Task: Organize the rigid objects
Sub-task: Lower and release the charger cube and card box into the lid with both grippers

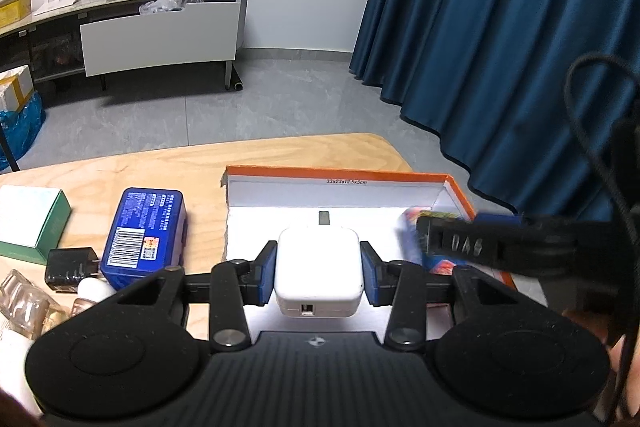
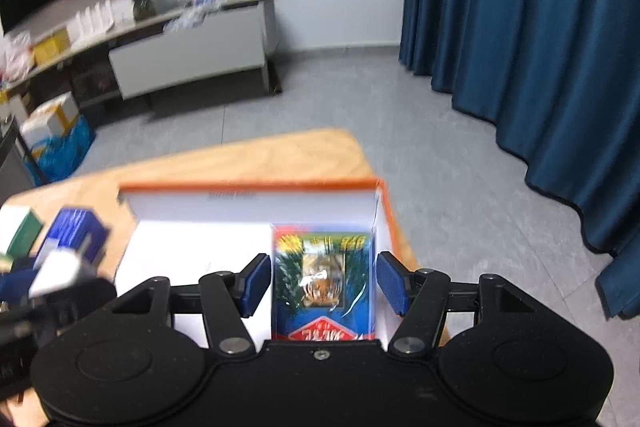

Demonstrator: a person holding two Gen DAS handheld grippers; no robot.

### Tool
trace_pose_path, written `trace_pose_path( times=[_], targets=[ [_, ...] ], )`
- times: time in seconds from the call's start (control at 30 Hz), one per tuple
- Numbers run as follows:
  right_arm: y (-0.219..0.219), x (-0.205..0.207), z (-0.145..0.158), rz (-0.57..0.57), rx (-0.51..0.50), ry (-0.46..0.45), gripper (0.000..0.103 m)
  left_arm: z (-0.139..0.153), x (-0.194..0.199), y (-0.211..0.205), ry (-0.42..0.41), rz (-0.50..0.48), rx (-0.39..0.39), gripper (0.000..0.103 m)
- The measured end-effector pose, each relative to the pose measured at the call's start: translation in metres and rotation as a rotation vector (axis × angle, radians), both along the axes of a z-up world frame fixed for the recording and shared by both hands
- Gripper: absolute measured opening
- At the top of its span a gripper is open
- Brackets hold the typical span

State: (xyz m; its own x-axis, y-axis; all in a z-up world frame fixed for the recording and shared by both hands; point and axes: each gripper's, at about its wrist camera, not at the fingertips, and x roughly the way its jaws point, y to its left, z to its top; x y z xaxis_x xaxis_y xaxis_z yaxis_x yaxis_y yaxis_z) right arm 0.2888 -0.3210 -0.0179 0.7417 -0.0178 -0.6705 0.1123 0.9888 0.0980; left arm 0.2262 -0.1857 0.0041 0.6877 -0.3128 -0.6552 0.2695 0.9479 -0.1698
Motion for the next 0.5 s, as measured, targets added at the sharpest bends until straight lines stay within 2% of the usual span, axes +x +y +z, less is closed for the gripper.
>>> trace_pose_path(
  times=[0.17,0.4,0.43,0.47,0.5],
  targets=[
    [-0.013,-0.02,0.019,-0.039,0.022,-0.1,0.08,-0.005,0.007,-0.006,0.008,-0.013,0.004,0.042],
    [-0.026,-0.062,0.035,-0.075,0.034,-0.151,0.082,-0.015,0.026,-0.025,0.015,-0.036,0.003,0.043],
    [-0.025,-0.067,0.036,-0.076,0.023,-0.154,0.082,-0.016,0.028,-0.028,0.016,-0.033,0.009,0.051],
    [-0.025,-0.07,0.037,-0.081,0.014,-0.155,0.082,-0.016,0.031,-0.03,0.028,-0.025,0.019,0.069],
    [-0.024,-0.074,0.039,-0.087,0.014,-0.154,0.083,-0.014,0.03,-0.031,0.029,-0.021,0.015,0.072]
  ],
)
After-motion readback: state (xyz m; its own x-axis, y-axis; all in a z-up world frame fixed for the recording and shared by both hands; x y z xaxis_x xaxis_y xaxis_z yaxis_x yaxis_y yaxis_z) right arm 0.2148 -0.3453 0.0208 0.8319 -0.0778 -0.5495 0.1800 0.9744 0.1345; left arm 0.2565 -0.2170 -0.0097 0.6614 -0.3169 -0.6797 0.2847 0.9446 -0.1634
